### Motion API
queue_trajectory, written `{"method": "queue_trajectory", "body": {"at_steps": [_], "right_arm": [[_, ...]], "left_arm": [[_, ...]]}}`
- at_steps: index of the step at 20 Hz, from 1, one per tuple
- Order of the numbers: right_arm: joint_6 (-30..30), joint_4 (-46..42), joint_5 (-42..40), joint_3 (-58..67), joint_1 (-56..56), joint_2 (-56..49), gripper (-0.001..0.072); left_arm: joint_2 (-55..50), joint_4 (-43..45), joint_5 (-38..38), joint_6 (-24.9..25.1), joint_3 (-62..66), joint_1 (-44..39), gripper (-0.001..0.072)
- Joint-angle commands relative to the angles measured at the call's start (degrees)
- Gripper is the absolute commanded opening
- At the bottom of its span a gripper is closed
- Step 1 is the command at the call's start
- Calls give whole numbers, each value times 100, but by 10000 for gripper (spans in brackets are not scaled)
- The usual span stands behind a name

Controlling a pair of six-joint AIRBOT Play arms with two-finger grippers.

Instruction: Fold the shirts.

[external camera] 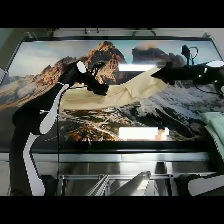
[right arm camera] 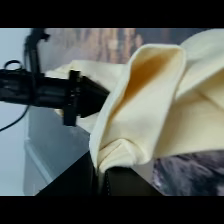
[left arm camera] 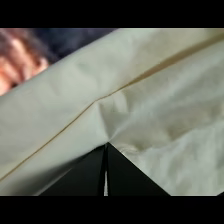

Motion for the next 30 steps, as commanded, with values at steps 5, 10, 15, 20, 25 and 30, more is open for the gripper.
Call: {"method": "queue_trajectory", "body": {"at_steps": [5,10,15,20,25,30], "right_arm": [[-94,846,-229,92,1106,249,17],[-98,929,-1333,238,2253,162,18],[-173,723,-2774,1384,3700,-601,18],[-269,610,-3289,3156,4736,-2363,42],[-2341,2070,-3445,3692,5250,-3139,421],[-691,352,-1314,3351,4087,-2341,18]], "left_arm": [[57,-782,-1270,-24,911,114,9],[1805,-2227,-1405,313,258,1167,12],[2879,-4516,-1729,940,-442,2850,21],[3224,-5484,-2328,1331,-1526,4218,20],[3222,-6314,-2481,1626,-2647,4741,20],[3217,-6763,-2761,1832,-3003,4771,20]]}}
